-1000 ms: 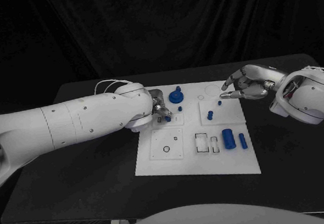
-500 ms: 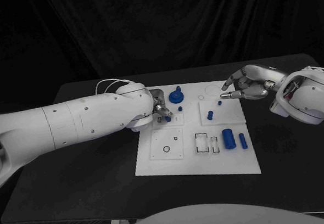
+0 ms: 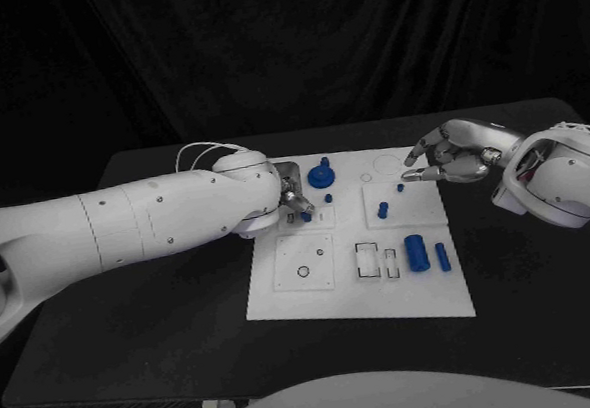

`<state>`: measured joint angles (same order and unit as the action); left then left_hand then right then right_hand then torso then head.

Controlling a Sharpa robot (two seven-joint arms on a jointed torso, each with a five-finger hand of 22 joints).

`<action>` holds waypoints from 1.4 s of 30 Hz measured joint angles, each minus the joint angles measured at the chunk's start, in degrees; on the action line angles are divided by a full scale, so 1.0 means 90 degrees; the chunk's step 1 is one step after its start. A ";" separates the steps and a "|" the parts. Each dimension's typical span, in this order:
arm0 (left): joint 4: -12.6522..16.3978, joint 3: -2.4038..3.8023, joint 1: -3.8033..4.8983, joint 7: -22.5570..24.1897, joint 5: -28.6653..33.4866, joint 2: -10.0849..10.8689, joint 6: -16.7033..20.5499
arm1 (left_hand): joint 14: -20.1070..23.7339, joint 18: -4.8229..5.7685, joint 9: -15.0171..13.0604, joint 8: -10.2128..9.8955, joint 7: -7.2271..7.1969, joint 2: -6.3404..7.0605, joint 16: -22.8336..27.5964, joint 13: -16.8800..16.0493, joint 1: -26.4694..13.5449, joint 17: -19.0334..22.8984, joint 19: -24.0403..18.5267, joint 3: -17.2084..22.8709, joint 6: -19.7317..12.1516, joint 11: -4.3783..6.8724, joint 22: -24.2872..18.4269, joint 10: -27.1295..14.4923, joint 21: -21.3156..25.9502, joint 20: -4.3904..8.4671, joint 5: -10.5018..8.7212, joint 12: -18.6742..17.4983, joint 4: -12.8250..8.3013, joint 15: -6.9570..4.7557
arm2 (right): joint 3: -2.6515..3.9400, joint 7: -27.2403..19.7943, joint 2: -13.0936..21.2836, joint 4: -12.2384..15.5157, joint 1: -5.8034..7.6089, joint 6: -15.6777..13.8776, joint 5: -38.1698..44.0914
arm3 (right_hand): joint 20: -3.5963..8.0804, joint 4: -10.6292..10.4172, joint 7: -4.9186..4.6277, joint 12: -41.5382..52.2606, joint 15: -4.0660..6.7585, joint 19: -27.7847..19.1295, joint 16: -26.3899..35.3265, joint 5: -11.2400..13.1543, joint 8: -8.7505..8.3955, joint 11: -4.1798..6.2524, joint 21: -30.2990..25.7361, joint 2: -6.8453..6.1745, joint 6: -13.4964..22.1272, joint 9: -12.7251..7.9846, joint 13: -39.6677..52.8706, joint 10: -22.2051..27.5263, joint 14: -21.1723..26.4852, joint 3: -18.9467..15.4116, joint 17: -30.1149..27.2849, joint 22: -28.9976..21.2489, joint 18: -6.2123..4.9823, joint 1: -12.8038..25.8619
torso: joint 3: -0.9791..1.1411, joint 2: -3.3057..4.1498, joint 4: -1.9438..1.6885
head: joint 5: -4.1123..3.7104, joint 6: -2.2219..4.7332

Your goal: Assemble the parts on the task board

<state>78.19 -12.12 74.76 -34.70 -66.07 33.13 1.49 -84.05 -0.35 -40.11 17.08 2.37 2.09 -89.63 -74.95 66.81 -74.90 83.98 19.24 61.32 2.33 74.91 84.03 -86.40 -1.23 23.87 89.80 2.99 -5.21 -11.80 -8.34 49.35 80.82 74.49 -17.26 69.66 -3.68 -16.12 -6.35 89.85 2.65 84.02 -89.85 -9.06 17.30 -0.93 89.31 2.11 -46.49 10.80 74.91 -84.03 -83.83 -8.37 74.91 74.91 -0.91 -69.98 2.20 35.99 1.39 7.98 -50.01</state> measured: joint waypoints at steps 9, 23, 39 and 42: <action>-0.0024 0.0009 0.0002 -0.0005 -0.0101 -0.0039 -0.0089 | 0.0000 0.0000 -0.0002 0.0000 0.0014 0.0009 0.0000 0.0000 0.0023 0.0000 0.0000 0.0000 0.0007 -0.0002 0.0000 0.0002 0.0000 0.0000 0.0010 0.0000 0.0000 0.0000 | 0.0000 0.0000 0.0003 -0.0004 -0.0016 0.0003 0.0000 | 0.0000 0.0000 0.0000 0.0000 0.0000 0.0000 0.0000 0.0000 0.0000 0.0000 0.0000 0.0025 0.0000 0.0000 0.0000 0.0000 0.0000 0.0000 0.0000 0.0000 -0.0001 -0.0025 | 0.0000 0.0000 -0.0001 | -0.0002 0.0000; -0.0058 0.0014 0.0007 -0.0026 -0.0263 -0.0098 -0.0247 | 0.0000 -0.0001 -0.0011 -0.0009 0.0018 0.0036 0.0000 0.0000 0.0049 0.0000 0.0000 0.0000 0.0027 -0.0011 0.0000 0.0011 0.0000 0.0000 0.0067 0.0000 0.0000 0.0000 | 0.0000 -0.0001 0.0019 -0.0005 -0.0032 0.0008 0.0000 | 0.0000 0.0018 0.0000 0.0000 0.0000 0.0000 0.0000 0.0000 0.0000 0.0000 0.0000 0.0025 0.0000 0.0000 0.0000 0.0000 0.0000 -0.0018 0.0000 0.0004 0.0000 -0.0025 | 0.0006 -0.0017 -0.0008 | -0.0007 0.0000; -0.0091 0.0017 0.0007 -0.0024 -0.0425 -0.0166 -0.0352 | 0.0000 0.0000 -0.0034 0.0051 -0.0002 0.0043 0.0000 0.0000 0.0056 0.0000 0.0000 0.0000 0.0022 -0.0013 0.0000 0.0013 0.0000 0.0000 0.0096 0.0000 0.0000 0.0000 | 0.0000 -0.0001 0.0017 -0.0008 -0.0044 0.0010 0.0000 | 0.0000 0.0018 0.0000 0.0000 -0.0017 0.0000 0.0000 0.0000 0.0000 0.0000 0.0000 0.0025 0.0000 0.0000 -0.0001 0.0000 -0.0017 -0.0018 0.0000 0.0003 0.0000 -0.0025 | 0.0010 -0.0026 -0.0012 | 0.0016 0.0000; -0.0092 0.0017 0.0007 -0.0020 -0.0434 -0.0166 -0.0355 | 0.0000 0.0000 -0.0031 0.0050 -0.0002 0.0044 0.0000 0.0000 0.0055 0.0000 0.0000 0.0000 0.0022 -0.0013 -0.0001 0.0013 0.0000 0.0000 0.0096 0.0000 0.0000 0.0000 | 0.0000 -0.0001 0.0019 -0.0008 -0.0044 0.0010 0.0000 | 0.0000 0.0018 0.0000 0.0000 -0.0017 0.0000 0.0000 0.0000 0.0000 0.0000 0.0000 0.0025 0.0000 0.0000 -0.0001 0.0000 -0.0017 -0.0017 0.0000 0.0003 0.0000 -0.0025 | 0.0010 -0.0026 -0.0012 | 0.0016 0.0000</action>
<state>77.36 -11.97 74.83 -34.88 -69.98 31.63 -1.70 -84.05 -0.35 -40.39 17.53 2.35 2.49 -89.63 -74.95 67.31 -74.91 83.98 19.24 61.52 2.21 74.90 84.15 -86.41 -1.23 24.73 89.80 2.99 -5.21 -11.80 -8.35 49.51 80.74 74.09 -17.17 69.66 -3.68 -15.96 -6.35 89.85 2.49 84.02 -89.85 -9.06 17.30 -0.93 89.32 2.34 -46.49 10.80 74.90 -84.03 -83.99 -8.53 74.90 74.94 -0.91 -70.20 2.30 35.76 1.29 8.13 -50.01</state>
